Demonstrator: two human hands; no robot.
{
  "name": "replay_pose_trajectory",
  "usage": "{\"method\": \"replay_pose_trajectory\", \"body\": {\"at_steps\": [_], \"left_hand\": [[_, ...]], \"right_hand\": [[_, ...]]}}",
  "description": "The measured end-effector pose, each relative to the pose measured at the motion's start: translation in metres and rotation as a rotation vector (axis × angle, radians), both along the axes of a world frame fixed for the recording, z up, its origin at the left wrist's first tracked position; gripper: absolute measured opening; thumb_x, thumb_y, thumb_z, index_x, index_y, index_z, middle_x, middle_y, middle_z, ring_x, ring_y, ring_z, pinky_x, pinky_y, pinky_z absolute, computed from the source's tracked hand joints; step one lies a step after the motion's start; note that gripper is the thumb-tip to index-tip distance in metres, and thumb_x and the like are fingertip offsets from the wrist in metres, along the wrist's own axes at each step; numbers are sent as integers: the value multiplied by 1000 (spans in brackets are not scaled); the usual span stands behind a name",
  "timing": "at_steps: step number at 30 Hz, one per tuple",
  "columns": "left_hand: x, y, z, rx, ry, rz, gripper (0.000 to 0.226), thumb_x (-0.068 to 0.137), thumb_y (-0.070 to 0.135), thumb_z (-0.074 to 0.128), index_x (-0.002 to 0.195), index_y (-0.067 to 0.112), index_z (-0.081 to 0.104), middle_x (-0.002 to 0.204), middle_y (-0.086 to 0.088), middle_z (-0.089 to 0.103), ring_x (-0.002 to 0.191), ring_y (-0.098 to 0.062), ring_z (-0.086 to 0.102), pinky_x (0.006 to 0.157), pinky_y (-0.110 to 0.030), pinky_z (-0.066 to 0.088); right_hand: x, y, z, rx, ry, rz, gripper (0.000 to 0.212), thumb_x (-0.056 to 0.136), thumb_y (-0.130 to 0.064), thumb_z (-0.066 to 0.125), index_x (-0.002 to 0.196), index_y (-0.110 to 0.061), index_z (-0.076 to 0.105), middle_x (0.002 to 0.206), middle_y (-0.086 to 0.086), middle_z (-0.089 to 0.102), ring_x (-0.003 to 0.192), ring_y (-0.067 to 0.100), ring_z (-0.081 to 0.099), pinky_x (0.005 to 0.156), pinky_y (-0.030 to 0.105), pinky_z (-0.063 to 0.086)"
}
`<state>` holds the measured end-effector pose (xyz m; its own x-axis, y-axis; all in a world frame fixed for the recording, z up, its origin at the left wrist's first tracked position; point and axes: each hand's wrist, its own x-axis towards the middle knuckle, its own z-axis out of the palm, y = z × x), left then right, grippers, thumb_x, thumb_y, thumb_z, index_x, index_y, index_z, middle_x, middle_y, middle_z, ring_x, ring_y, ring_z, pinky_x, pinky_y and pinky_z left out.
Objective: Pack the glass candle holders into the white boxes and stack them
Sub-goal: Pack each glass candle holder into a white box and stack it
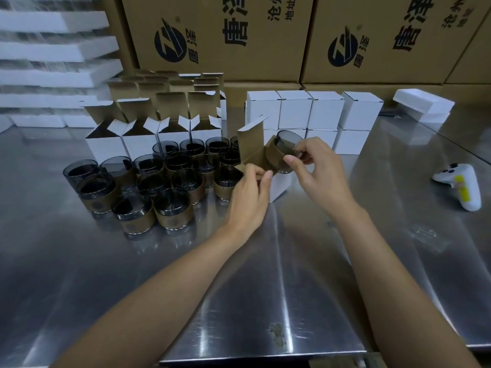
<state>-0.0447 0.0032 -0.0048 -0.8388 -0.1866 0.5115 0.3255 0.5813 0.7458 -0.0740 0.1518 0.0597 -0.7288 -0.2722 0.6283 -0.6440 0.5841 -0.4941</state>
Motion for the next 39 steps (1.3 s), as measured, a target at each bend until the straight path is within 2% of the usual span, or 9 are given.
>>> {"method": "replay_pose_trajectory", "body": {"at_steps": [3, 7, 14, 19, 21, 23, 33, 36, 39], "left_hand": [[0, -3, 1, -10, -13, 27, 13, 103, 23, 38, 92, 17, 43, 72, 12, 52, 68, -6, 52, 54, -22, 31], [0, -5, 2, 11, -2, 49, 6, 100, 16, 41, 96, 18, 45, 73, 11, 53, 69, -5, 54, 54, -20, 36], [1, -4, 4, 132, 106, 42, 14, 98, 8, 42, 111, 15, 42, 76, 14, 54, 64, -1, 52, 53, -17, 36], [1, -4, 3, 204, 124, 18, 17, 99, 8, 39, 112, 18, 38, 71, 13, 50, 58, 0, 50, 50, -14, 34], [-1, -4, 3, 243, 91, 6, 18, 100, 9, 38, 112, 22, 37, 69, 8, 50, 54, -5, 47, 52, -23, 36], [-2, -3, 3, 302, 64, -2, 20, 100, 9, 36, 110, 26, 36, 69, 6, 50, 55, -10, 47, 54, -29, 39], [-4, -3, 7, 495, -39, -35, 21, 104, 13, 35, 124, 17, 34, 74, -6, 51, 46, -9, 45, 48, -20, 40], [-2, -3, 7, 494, -32, -60, 26, 104, 15, 35, 129, 20, 30, 70, -2, 50, 44, -10, 45, 47, -21, 40], [-1, -1, 7, 479, -12, -42, 32, 104, 15, 37, 134, 20, 27, 75, 4, 54, 47, -11, 46, 52, -27, 42]], "right_hand": [[0, -3, -2, 19, 70, 18, 20, 96, -21, 60, 97, -1, 59, 101, 11, 59, 88, 28, 56, 78, 47, 50], [-2, -6, -5, 96, 118, 41, 20, 95, -19, 60, 103, -1, 60, 107, 12, 59, 93, 25, 55, 80, 39, 50], [-8, -4, -14, 232, 124, 106, 15, 93, -18, 63, 97, -4, 60, 97, 8, 61, 85, 23, 53, 73, 34, 44], [-12, -2, -20, 302, 101, 113, 9, 92, -14, 61, 98, -8, 63, 103, 4, 63, 95, 23, 56, 85, 27, 24], [-14, -2, -21, 326, 90, 104, 9, 92, -13, 60, 99, -9, 64, 105, 3, 64, 101, 23, 55, 87, 25, 20], [-16, -3, -22, 348, 74, 117, 10, 93, -10, 58, 99, -8, 64, 106, 3, 65, 104, 23, 52, 88, 24, 19], [-27, -13, -37, 358, -92, 151, 25, 100, -14, 46, 107, 1, 64, 112, 11, 64, 125, 23, 42, 103, 26, 25], [-27, -14, -37, 254, -87, 175, 28, 99, -15, 46, 111, -2, 67, 120, 9, 64, 124, 20, 44, 108, 32, 30], [-24, -7, -39, -95, -45, 110, 33, 97, -12, 42, 124, -10, 62, 131, 1, 58, 126, 13, 44, 108, 18, 29]]}}
